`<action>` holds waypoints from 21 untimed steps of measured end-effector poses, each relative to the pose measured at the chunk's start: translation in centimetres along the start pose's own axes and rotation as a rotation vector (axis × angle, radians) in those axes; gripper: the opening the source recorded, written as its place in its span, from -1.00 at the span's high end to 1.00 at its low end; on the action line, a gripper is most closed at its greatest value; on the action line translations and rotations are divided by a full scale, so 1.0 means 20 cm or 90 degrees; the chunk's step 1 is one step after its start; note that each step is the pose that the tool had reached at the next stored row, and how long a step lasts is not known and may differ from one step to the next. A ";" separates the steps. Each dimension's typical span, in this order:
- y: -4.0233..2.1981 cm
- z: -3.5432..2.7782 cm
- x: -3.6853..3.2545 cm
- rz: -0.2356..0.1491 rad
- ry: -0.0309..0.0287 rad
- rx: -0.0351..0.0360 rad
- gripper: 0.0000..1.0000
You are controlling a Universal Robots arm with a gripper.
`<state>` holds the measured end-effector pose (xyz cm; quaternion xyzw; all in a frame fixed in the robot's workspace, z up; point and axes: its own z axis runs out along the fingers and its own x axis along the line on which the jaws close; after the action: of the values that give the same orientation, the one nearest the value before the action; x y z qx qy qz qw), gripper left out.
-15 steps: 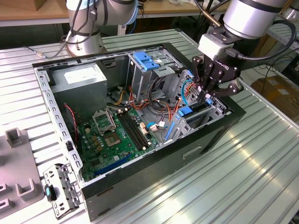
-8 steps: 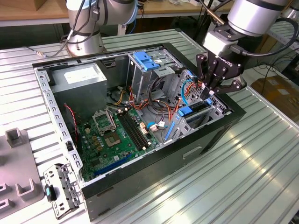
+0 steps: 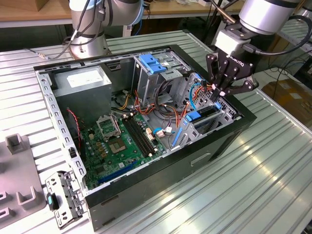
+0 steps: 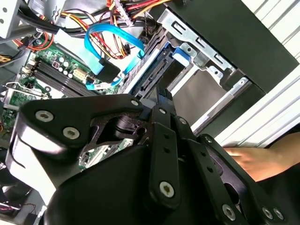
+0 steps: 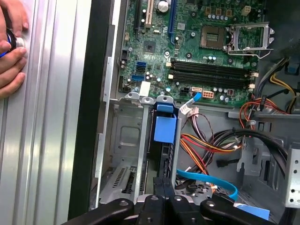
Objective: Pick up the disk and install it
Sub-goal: 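Insert the first disk wire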
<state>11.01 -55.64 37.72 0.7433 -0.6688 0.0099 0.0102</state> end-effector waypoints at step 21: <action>-0.142 -0.042 -0.086 -0.034 0.0025 0.0000 0.79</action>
<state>13.65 -53.60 38.51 0.7611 -0.6484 0.0110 0.0118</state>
